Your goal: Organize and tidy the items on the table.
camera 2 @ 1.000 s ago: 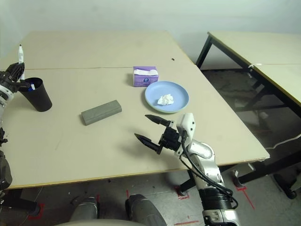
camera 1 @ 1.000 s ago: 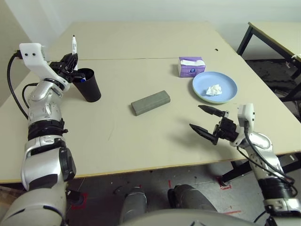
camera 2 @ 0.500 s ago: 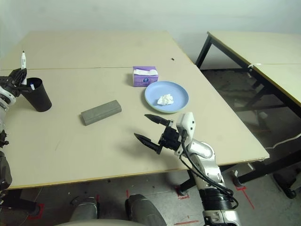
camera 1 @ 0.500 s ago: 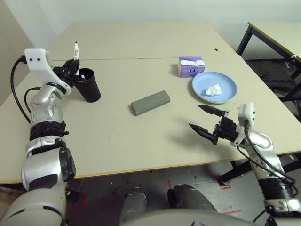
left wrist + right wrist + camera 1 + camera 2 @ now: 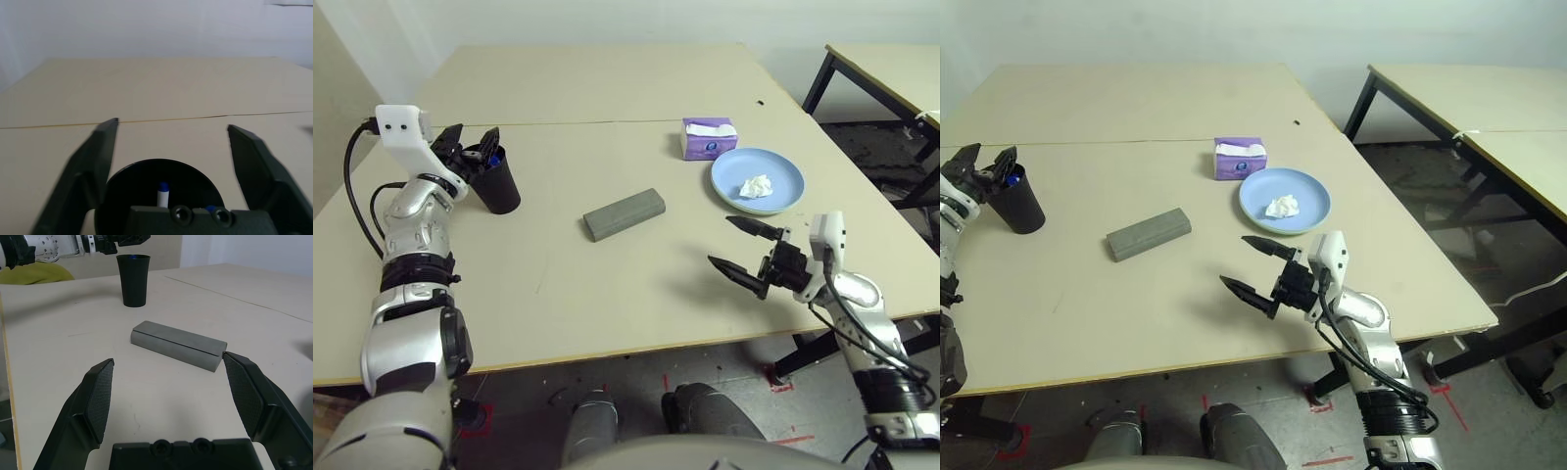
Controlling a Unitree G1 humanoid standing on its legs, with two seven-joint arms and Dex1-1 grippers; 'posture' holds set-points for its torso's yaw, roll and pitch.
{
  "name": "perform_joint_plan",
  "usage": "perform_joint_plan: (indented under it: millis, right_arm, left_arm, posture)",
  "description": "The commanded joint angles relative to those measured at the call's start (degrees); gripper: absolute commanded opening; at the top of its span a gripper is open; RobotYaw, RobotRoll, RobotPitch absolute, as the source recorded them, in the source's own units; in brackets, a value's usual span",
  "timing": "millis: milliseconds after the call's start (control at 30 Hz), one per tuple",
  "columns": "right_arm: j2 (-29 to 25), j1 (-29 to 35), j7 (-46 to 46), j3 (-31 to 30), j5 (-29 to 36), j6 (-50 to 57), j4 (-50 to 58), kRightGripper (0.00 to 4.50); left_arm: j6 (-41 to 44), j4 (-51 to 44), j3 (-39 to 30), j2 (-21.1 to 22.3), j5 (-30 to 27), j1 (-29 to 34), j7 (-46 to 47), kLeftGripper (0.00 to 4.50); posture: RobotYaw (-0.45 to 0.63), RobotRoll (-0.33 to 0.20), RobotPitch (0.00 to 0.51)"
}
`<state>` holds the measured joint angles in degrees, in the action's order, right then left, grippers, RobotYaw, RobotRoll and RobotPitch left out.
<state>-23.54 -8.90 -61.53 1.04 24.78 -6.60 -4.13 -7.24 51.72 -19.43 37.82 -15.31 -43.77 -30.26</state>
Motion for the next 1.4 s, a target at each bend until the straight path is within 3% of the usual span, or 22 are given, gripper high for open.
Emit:
perform_joint_plan:
  millis: [33,367,600,800,933,1400]
  right_arm:
    - [0.05,-0.50,0.29,0.66,0.90,0.51,-0.48,4.50]
    - [-0.39,-3.63,8.78,8.79,3.15,1.67,-2.11,4.50]
    - [-3.92,-2.14,16.89,18.80,0.87,-2.61,-11.30,4.50]
    - [-3.58,-1.04,21.14,22.41,0.15,-6.16,-18.07,4.50]
    - [-3.43,-1.23,22.12,22.87,-0.44,-8.35,-22.00,4.50]
    - [-1.74,-3.10,22.08,20.12,-3.11,-11.80,-26.31,4.50]
  left_arm:
    - [-0.42,0.66,-0.16,0.40,0.31,-0.19,-0.10,4.48]
    - [2.40,-7.04,-5.48,3.58,-5.70,4.32,-3.48,4.48]
    - [6.91,-25.34,-14.54,3.96,-12.78,23.44,-4.01,4.48]
    - [8.83,-36.07,-18.83,0.11,-15.69,36.75,-2.28,4.48]
    - [9.42,-38.37,-18.21,-1.60,-14.65,41.98,-1.42,4.48]
    - [16.08,-34.15,-14.51,0.98,-8.75,42.00,3.11,4.48]
  posture:
    - [-0.11,0.000,0.067]
    - [-0.11,0.000,0.073]
    - [-0.10,0.000,0.089]
    - [-0.08,0.000,0.099]
    - [-0.07,0.000,0.103]
    - [-0.04,0.000,0.112]
